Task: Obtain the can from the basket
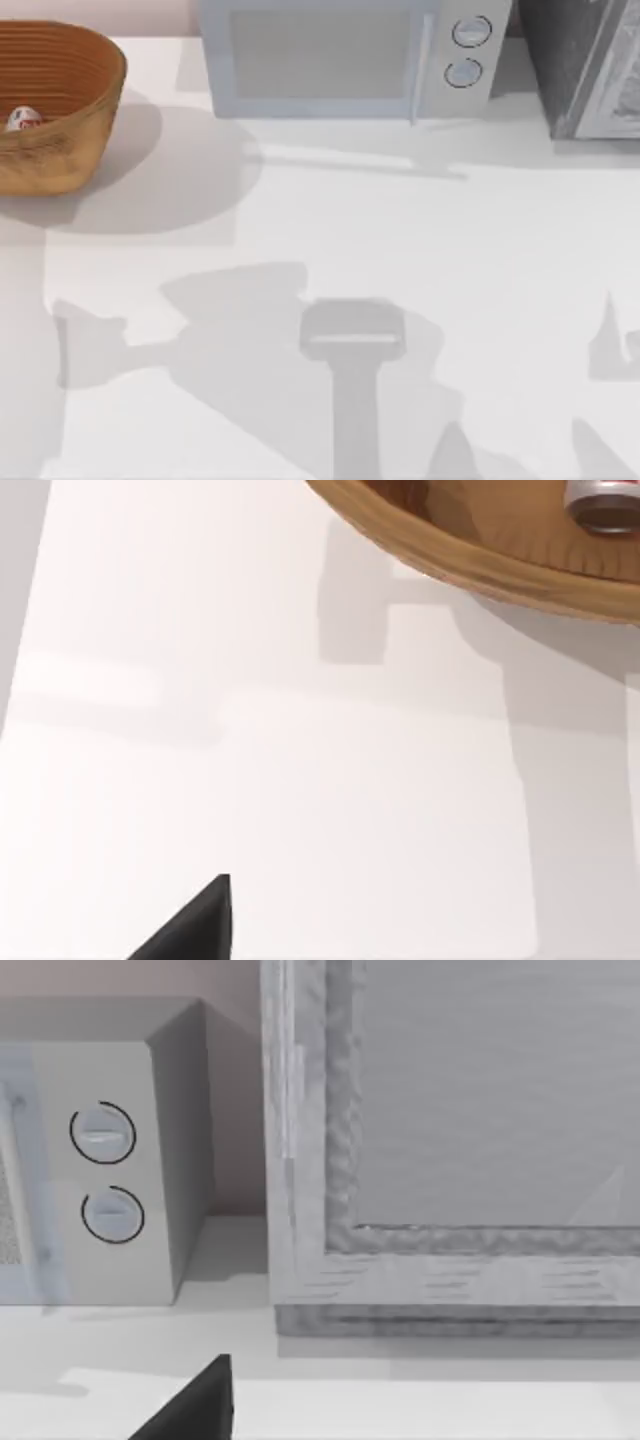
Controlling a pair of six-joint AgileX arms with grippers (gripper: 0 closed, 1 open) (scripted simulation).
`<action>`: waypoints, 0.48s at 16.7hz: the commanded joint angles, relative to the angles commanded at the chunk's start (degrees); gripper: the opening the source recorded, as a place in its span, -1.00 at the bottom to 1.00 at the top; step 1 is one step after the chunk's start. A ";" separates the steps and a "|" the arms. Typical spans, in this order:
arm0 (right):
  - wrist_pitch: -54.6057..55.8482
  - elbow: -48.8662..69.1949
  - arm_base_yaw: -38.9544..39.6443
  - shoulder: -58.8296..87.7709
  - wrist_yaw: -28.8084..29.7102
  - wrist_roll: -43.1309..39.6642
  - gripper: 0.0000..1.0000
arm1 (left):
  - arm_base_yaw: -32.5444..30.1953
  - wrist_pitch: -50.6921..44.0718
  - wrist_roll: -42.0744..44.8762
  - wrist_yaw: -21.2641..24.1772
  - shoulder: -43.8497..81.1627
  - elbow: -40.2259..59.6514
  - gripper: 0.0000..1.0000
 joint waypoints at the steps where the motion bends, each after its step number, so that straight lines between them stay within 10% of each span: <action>1: 0.00 0.00 0.00 0.00 0.00 0.00 1.00 | -0.01 -3.44 0.27 0.29 6.31 6.28 1.00; 8: 0.00 0.00 0.00 0.00 0.00 0.00 1.00 | -2.37 -22.29 1.46 4.09 44.16 47.12 1.00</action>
